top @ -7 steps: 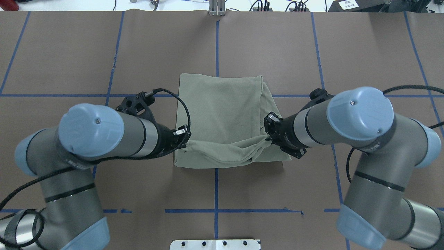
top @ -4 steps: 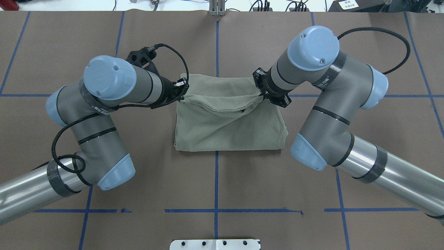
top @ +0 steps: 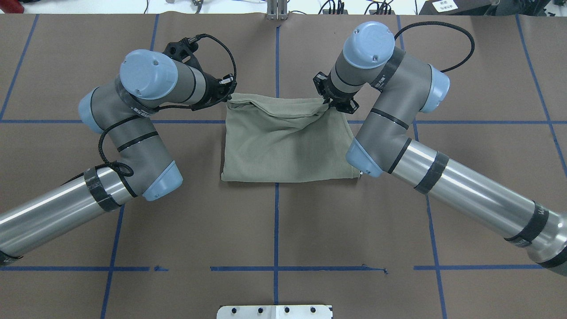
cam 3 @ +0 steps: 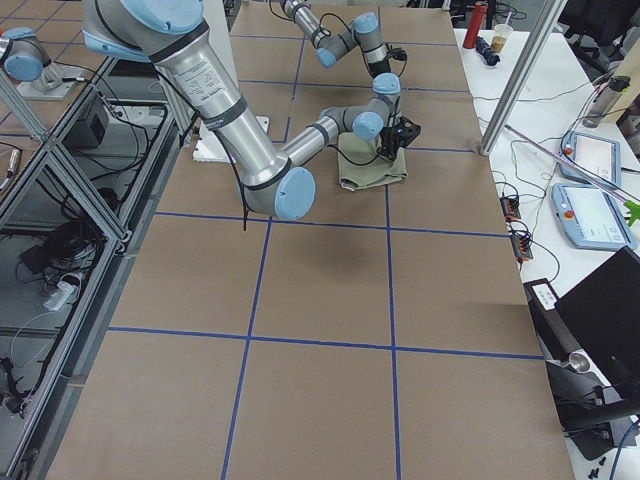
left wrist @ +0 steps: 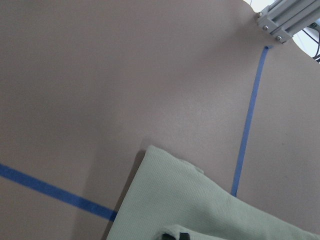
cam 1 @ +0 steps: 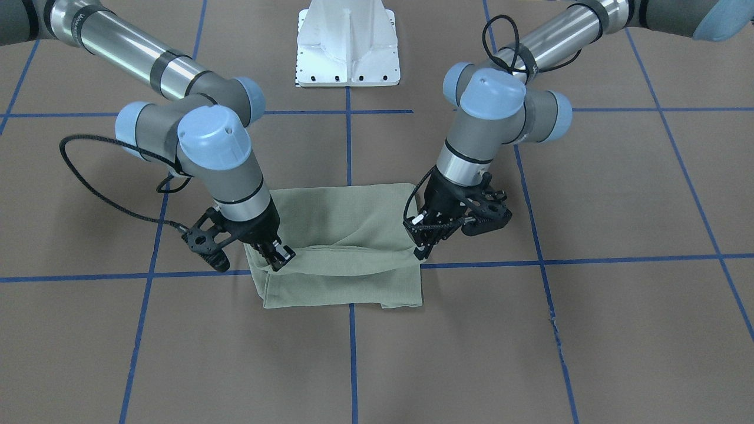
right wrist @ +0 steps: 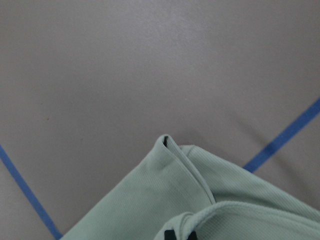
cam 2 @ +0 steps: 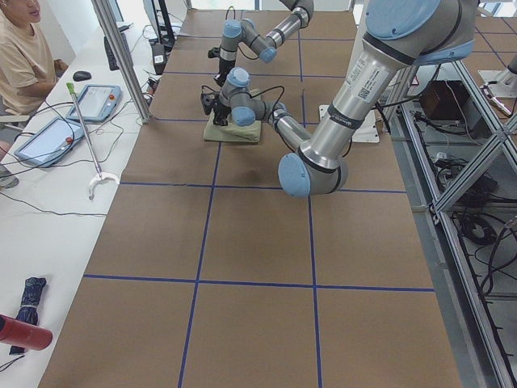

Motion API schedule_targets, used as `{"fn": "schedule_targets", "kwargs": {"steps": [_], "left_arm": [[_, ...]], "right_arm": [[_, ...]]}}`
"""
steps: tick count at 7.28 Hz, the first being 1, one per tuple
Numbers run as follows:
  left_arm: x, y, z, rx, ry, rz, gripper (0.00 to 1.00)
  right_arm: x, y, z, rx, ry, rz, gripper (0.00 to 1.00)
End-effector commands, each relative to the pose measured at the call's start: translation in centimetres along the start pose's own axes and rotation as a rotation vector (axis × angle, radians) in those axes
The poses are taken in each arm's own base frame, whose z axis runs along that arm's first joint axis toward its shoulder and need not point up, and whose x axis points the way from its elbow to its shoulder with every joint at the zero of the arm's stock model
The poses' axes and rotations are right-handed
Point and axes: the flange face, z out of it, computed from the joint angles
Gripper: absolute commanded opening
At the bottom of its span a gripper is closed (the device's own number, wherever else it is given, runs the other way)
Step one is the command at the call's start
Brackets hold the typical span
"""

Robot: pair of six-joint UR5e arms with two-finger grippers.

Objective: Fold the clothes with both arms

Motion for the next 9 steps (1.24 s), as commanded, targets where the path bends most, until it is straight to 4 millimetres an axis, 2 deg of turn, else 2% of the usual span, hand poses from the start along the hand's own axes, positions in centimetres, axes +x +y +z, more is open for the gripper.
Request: {"fn": "schedule_targets", "kwargs": {"steps": [1,2,3,4,5,6,7,8,9], "left_arm": [[-1.1,-2.9,2.2,0.051,0.001,0.056,1.00],[-1.1,-3.8,1.8,0.061,0.005,0.063,1.00],[-1.5,-6.3,0.8,0.087,0.006,0.124,1.00],[-2.2,-9.3,-0.9,0.094,0.006,0.234,1.00],[-5.7,-11.5,-3.2,0.024,0.005,0.359,1.00],[-10.4,-15.4,-6.6,-0.027,0.004,0.498,1.00],[-16.6,-18.8,-9.6,-0.057,-0.020,0.623,1.00],[-21.6,-21.2,-12.3,-0.055,-0.065,0.739,1.00],[-24.0,-24.0,-15.6,-0.100,-0.127,0.786,1.00]], "right_arm": [[-0.4,-5.6,0.6,0.041,0.003,-0.279,1.00],[-0.2,-9.1,-0.9,0.072,0.000,-0.295,1.00],[1.2,-14.7,-2.9,0.046,0.004,-0.338,1.00],[3.9,-18.8,-3.8,0.033,0.015,-0.373,1.00],[6.7,-22.0,-4.8,0.000,0.019,-0.389,1.00],[11.2,-25.6,-6.3,-0.029,0.013,-0.436,1.00],[15.1,-28.3,-7.6,-0.031,0.021,-0.481,1.00],[20.0,-31.3,-9.7,-0.051,0.028,-0.546,1.00],[25.4,-34.1,-11.5,-0.091,0.030,-0.586,1.00]]}}
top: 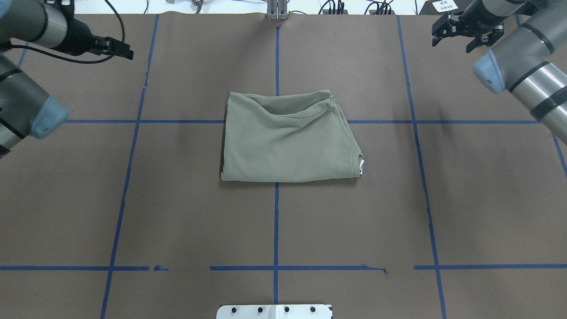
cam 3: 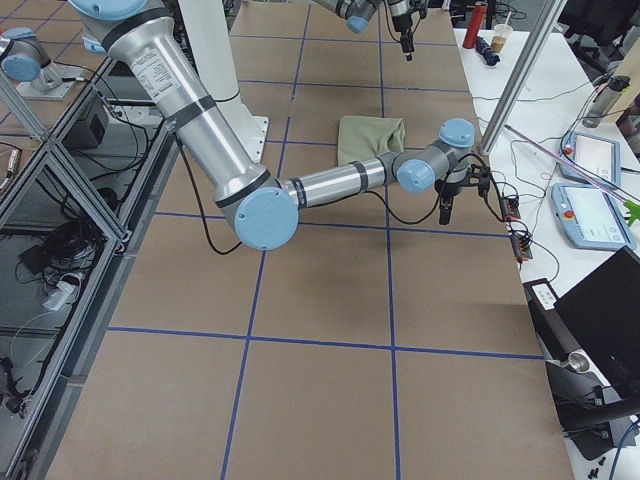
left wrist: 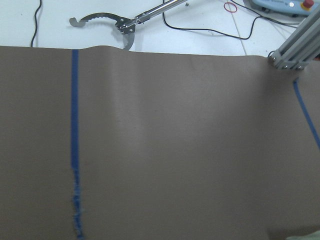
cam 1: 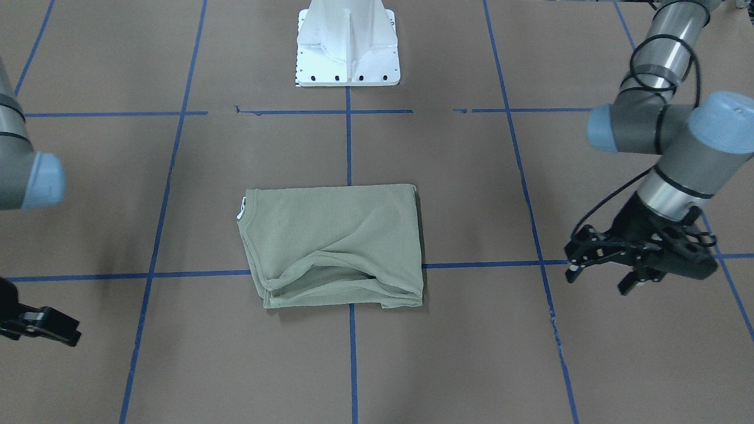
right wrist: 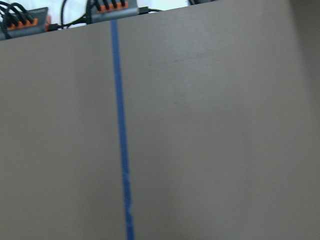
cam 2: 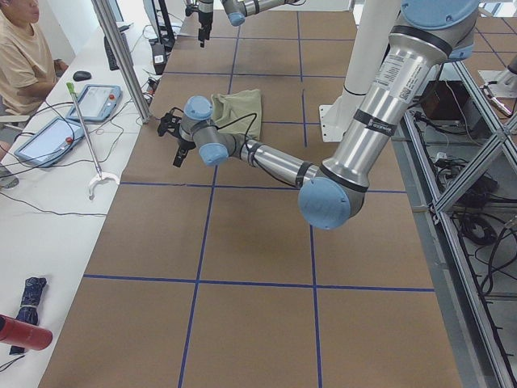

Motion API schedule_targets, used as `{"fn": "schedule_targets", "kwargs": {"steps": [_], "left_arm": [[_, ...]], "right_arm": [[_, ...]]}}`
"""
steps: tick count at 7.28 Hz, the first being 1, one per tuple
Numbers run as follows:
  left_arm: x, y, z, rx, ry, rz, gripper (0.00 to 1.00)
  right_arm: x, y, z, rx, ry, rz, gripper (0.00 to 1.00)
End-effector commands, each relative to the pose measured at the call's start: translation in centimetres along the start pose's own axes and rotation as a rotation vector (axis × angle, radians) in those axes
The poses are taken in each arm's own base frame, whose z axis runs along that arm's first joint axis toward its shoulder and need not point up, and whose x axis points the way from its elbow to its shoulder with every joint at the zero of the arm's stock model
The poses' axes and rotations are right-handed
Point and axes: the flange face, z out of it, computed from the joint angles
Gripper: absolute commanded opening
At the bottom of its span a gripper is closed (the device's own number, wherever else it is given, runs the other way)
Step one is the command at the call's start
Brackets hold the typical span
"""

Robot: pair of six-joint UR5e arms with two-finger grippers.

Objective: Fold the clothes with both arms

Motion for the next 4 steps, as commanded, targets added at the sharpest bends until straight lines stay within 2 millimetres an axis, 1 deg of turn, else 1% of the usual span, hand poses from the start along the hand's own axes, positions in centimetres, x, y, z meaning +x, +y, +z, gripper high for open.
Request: {"fn": "schedule_targets", "kwargs": {"steps": [1,2,3,4], "left_arm": [[-6.7,0.3,-7.0,-0.123,-0.068,0.167,1.00],[-10.1,0.4,-9.3,-0.168,-0.111,0.201,1.00],[-14.2,0.2,-12.6,-0.185,-0.079,0.162,1.00],[-15.2,1.5,-13.1,-0.209,-0.029,0.175,1.00]], "right_arm": [[12.2,1.8,-2.5,-0.055,0.017,-0.080,1.00],[17.0,4.1,-2.5,-0.066,0.032,-0.100,1.00],[19.9,7.4,-2.8,-0.072,0.039,-0.114,1.00],[21.3,9.9,-3.8,-0.101,0.055,-0.109,1.00]]}}
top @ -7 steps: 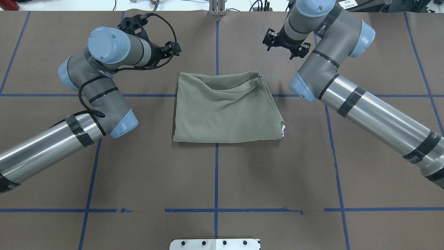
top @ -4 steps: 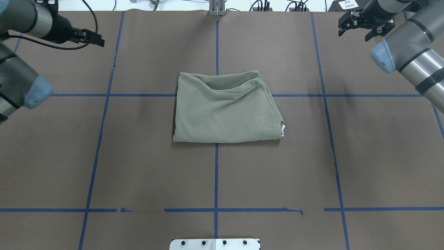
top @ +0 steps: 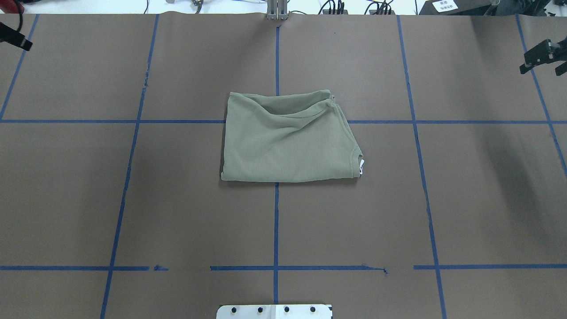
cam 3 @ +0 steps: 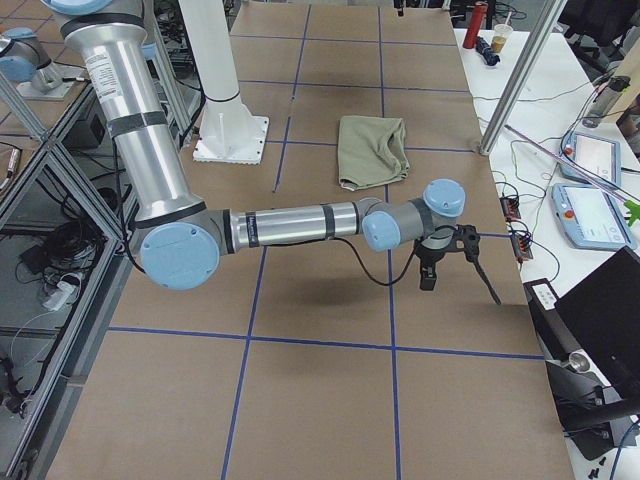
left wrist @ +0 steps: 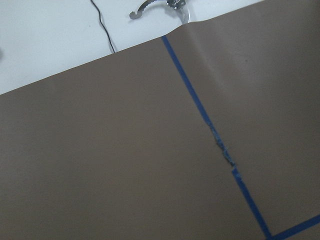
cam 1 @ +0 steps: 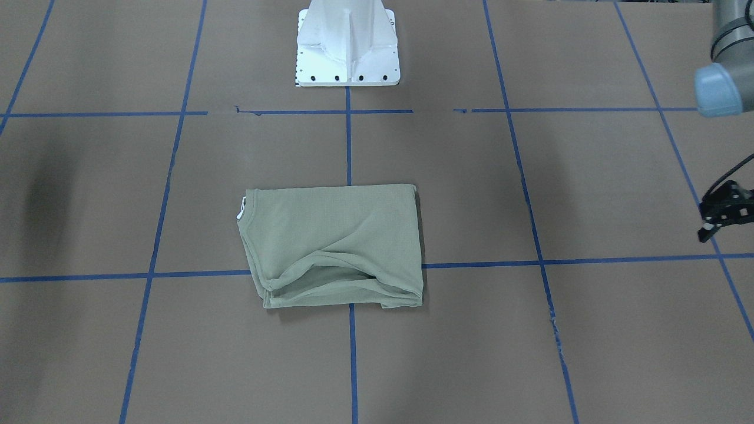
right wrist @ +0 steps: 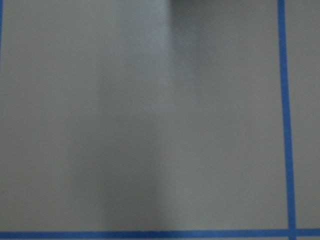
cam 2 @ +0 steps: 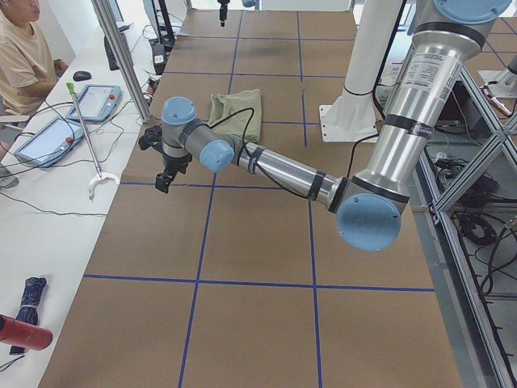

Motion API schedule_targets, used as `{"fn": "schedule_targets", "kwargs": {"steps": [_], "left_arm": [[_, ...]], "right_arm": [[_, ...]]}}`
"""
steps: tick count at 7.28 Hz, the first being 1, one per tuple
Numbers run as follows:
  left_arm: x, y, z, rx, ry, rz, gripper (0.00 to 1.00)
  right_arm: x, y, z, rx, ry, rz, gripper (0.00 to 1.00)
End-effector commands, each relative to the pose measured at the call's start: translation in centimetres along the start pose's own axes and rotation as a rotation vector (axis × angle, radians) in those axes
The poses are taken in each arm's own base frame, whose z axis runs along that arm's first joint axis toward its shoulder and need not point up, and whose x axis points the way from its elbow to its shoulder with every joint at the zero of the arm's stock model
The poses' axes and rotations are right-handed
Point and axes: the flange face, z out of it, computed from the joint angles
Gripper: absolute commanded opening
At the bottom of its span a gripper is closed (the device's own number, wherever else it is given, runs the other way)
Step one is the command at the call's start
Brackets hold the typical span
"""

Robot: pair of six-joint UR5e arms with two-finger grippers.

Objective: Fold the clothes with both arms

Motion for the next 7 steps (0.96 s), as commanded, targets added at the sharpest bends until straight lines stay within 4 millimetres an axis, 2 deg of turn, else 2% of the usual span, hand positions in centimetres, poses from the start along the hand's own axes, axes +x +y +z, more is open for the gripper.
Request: {"fn": "schedule_targets", "kwargs": {"steps": [1,2,3,4,5,6,7], "left_arm": [[-4.3,4.9,-1.9,-0.034,0.038,-0.004,1.00],[-5.3,6.9,-0.9,-0.062,0.033,-0.039,1.00],[-5.8,7.5,-0.7,-0.072,0.031,-0.061,1.00],[-6.4,8.6,0.0,-0.113,0.032,-0.111,1.00],[-7.6,10.1,-0.7,-0.114,0.023,-0.143,1.00],[-9.9,10.7,-3.9,-0.066,-0.003,-0.181,1.00],[-8.4,10.5,-5.7,-0.035,-0.018,-0.157,1.00]], "right_arm": [[3.1,4.6,-2.9,-0.062,0.037,-0.061,1.00],[2.1,5.4,-5.4,-0.109,0.075,-0.075,1.00],[1.5,6.5,-7.4,-0.122,0.152,-0.108,1.00],[2.2,6.9,-6.8,-0.134,0.165,-0.109,1.00],[2.8,7.6,-6.4,-0.146,0.161,-0.097,1.00],[3.5,8.4,-5.6,-0.167,0.129,-0.070,1.00],[4.6,10.1,-4.4,-0.202,0.070,-0.039,1.00]]}}
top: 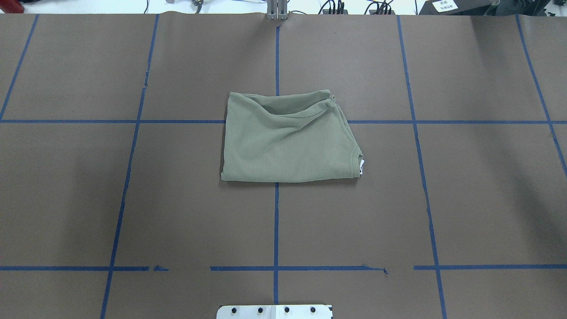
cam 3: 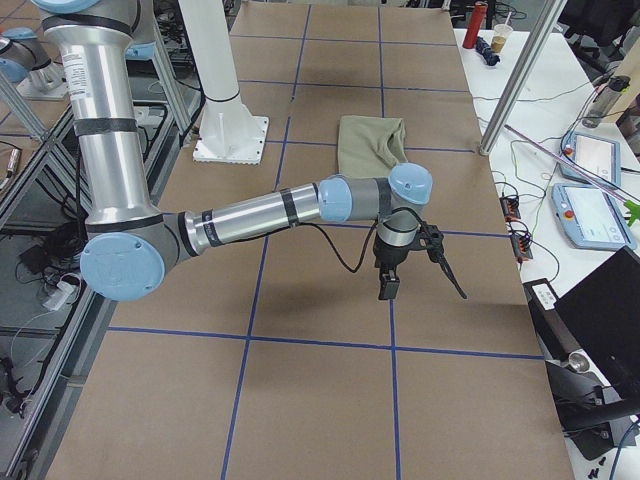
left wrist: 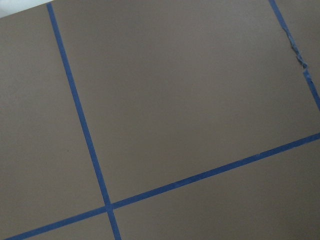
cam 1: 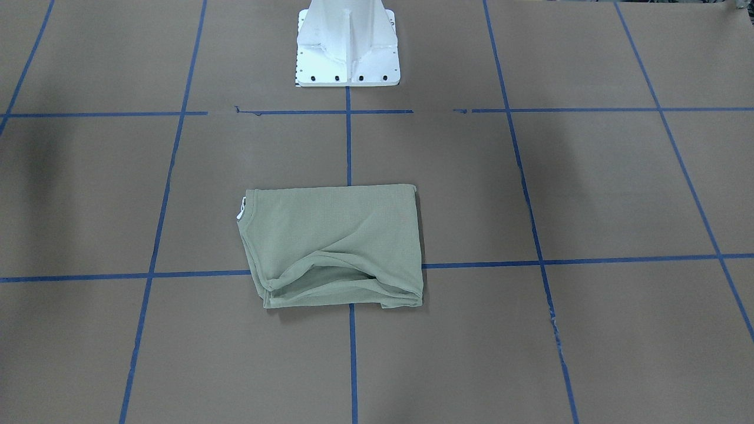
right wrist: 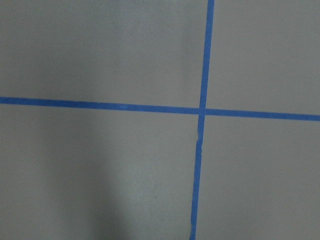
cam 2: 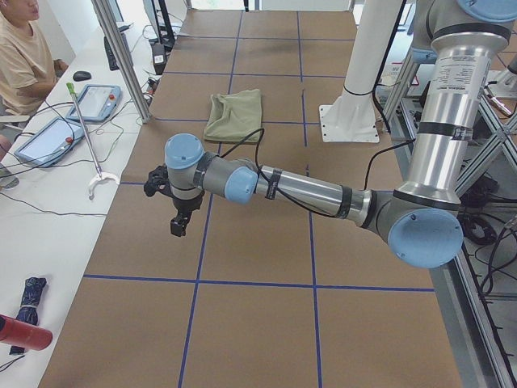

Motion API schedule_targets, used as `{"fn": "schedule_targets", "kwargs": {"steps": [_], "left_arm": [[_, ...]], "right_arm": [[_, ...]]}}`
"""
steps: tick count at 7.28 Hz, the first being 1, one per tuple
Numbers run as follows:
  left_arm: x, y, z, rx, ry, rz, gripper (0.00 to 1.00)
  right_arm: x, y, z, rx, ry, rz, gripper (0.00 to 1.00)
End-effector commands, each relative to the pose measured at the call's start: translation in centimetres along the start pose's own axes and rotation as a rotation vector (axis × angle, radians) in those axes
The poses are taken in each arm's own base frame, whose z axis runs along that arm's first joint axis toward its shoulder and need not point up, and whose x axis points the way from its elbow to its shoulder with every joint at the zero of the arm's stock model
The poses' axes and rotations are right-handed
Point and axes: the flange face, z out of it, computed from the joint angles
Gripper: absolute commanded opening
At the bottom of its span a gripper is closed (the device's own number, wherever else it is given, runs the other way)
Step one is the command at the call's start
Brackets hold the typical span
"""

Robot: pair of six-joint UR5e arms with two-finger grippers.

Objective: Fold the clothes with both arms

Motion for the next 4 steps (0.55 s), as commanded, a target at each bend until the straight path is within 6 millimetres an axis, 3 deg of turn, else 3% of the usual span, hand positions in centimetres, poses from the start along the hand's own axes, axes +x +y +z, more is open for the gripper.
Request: {"fn": "schedule_targets", "kwargs": {"steps": [1,3,4], "left_arm": [[-0.2,0.6,-2.1,0.014,-0.018,-0.019,1.00],[-0.5,1.3,-1.5,0.002,-0.013,-0.034,1.00],[-1.5,3.7,-0.5,-0.024,-0.011,-0.061,1.00]], "right_arm": [[1.3,2.3,2.1,-0.041,-0.061,0.028,1.00],[0.6,1.9,1.2,-0.022,-0.063,0.018,1.00],[0.4,1.7,1.2,-0.021,-0.061,0.017,1.00]]}}
